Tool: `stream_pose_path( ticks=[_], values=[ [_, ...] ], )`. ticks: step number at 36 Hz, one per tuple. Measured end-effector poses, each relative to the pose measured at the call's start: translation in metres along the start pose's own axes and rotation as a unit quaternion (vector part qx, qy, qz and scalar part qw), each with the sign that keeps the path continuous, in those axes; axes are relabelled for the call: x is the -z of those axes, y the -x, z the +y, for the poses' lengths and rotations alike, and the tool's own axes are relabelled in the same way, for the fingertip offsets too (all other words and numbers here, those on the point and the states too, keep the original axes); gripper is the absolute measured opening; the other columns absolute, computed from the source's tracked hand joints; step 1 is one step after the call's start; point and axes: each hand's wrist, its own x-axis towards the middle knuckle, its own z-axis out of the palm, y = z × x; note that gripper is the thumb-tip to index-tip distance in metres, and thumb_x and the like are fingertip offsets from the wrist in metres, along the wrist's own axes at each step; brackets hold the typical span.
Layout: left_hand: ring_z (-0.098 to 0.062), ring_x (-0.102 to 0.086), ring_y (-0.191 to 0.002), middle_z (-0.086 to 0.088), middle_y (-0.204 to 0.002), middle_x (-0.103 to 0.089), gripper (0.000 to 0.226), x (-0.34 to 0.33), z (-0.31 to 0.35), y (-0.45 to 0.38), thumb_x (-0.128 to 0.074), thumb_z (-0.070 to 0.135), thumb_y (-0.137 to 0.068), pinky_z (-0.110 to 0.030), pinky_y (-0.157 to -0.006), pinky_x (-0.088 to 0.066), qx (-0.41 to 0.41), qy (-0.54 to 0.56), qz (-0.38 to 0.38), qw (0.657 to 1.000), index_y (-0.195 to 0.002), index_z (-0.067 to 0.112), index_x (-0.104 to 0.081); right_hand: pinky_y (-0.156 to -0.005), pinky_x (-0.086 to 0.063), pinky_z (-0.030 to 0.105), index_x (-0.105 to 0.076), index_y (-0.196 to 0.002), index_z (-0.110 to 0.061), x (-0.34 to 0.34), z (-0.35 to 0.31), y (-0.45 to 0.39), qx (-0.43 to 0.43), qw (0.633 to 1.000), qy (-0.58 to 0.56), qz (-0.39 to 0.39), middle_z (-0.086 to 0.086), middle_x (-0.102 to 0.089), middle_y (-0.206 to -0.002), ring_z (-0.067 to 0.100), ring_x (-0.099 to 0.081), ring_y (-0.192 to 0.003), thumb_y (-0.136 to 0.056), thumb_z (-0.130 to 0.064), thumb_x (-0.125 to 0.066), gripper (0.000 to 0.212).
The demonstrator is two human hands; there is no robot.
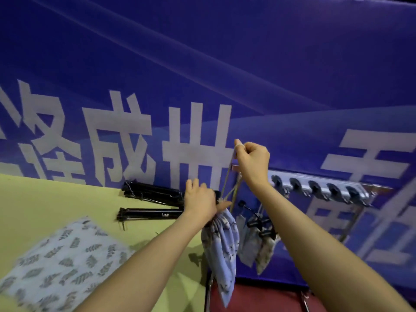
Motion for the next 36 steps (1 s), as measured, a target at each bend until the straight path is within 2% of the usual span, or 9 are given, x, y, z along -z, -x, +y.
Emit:
stream_pose_path(
  ticks=[3,7,14,17,21,25,29,33,36],
  values=[
    [-0.029,-0.046,-0.113,-0.009,-0.107,-0.064,0.083,-0.009,0.025,0.005,-0.029,0.083,-0.076,-0.043,-0.099,-0.028,-0.009,0.042,-0.048,0.998,-0.097,0.012,-0.066,-0.049,-0.027,0.028,-0.035,-0.049,-0.002,0.019,0.019,0.01,-0.007,1.0,0.014,-0.019,0.006,-0.031,-0.043,0.012,-0.025,-0.044,-0.092,-0.021,-0.058,0.052],
    [-0.029,-0.054,-0.104,-0.009,-0.095,-0.067,0.074,-0.017,0.054,0.005,-0.029,0.076,-0.083,-0.045,-0.102,-0.03,-0.011,0.142,-0.073,0.987,-0.082,0.011,-0.064,-0.05,-0.026,0.03,-0.041,-0.054,0.009,0.039,0.045,0.018,-0.02,0.999,0.022,-0.036,0.015,-0.035,-0.047,0.017,-0.029,-0.047,-0.091,-0.022,-0.059,0.052],
    [-0.034,-0.062,-0.085,-0.011,-0.089,-0.066,0.036,-0.031,0.089,-0.015,-0.047,0.045,-0.092,-0.039,-0.072,-0.051,-0.01,0.365,-0.077,0.928,-0.086,0.011,-0.058,-0.05,-0.033,0.034,-0.048,-0.054,0.007,0.06,0.093,0.029,-0.073,0.99,0.101,-0.062,0.017,-0.041,-0.046,0.019,-0.036,-0.048,-0.088,-0.025,-0.061,0.048],
    [-0.029,-0.061,-0.088,-0.007,-0.095,-0.065,0.027,-0.039,0.1,-0.026,-0.052,0.04,-0.091,-0.039,-0.073,-0.051,-0.042,0.386,-0.073,0.919,-0.092,0.014,-0.06,-0.051,-0.038,0.034,-0.05,-0.052,0.002,0.068,0.117,0.035,-0.114,0.984,0.12,-0.064,0.004,-0.039,-0.039,0.016,-0.036,-0.043,-0.087,-0.027,-0.062,0.047],
    [-0.031,-0.06,-0.097,-0.01,-0.099,-0.064,0.025,-0.051,0.115,-0.041,-0.053,0.034,-0.092,-0.045,-0.08,-0.051,-0.105,0.399,-0.091,0.906,-0.095,0.012,-0.064,-0.053,-0.037,0.033,-0.047,-0.049,-0.006,0.077,0.144,0.037,-0.146,0.976,0.148,-0.059,0.001,-0.041,-0.041,0.015,-0.037,-0.045,-0.086,-0.031,-0.062,0.047],
    [-0.031,-0.061,-0.084,-0.011,-0.081,-0.065,0.024,-0.063,0.132,-0.052,-0.055,0.028,-0.092,-0.042,-0.075,-0.051,-0.12,0.443,-0.13,0.879,-0.08,0.007,-0.061,-0.051,-0.034,0.034,-0.037,-0.044,-0.016,0.088,0.162,0.039,-0.154,0.97,0.179,-0.049,0.0,-0.035,-0.04,0.014,-0.034,-0.044,-0.087,-0.031,-0.063,0.052],
    [-0.029,-0.061,-0.085,-0.015,-0.085,-0.068,0.018,-0.075,0.151,-0.063,-0.057,0.02,-0.091,-0.03,-0.068,-0.043,-0.125,0.469,-0.156,0.86,-0.086,0.004,-0.065,-0.049,-0.027,0.031,-0.031,-0.039,-0.021,0.105,0.18,0.04,-0.172,0.964,0.2,-0.039,0.0,-0.033,-0.034,0.011,-0.03,-0.04,-0.087,-0.028,-0.064,0.059],
    [-0.019,-0.051,-0.065,-0.002,-0.063,-0.055,0.018,-0.084,0.172,-0.073,-0.055,0.019,-0.092,-0.027,-0.06,-0.036,-0.12,0.483,-0.174,0.85,-0.082,0.006,-0.064,-0.051,-0.024,0.032,-0.029,-0.047,-0.019,0.124,0.199,0.034,-0.183,0.958,0.216,-0.044,-0.002,-0.027,-0.041,0.017,-0.026,-0.046,-0.089,-0.029,-0.062,0.055],
    [-0.012,-0.049,-0.059,0.003,-0.061,-0.054,0.017,-0.088,0.195,-0.083,-0.055,0.019,-0.093,-0.024,-0.056,-0.036,-0.128,0.488,-0.2,0.84,-0.08,0.01,-0.061,-0.052,-0.022,0.032,-0.028,-0.05,-0.017,0.141,0.218,0.024,-0.184,0.957,0.219,-0.053,0.001,-0.026,-0.044,0.019,-0.026,-0.048,-0.09,-0.025,-0.062,0.054]
  ],
)
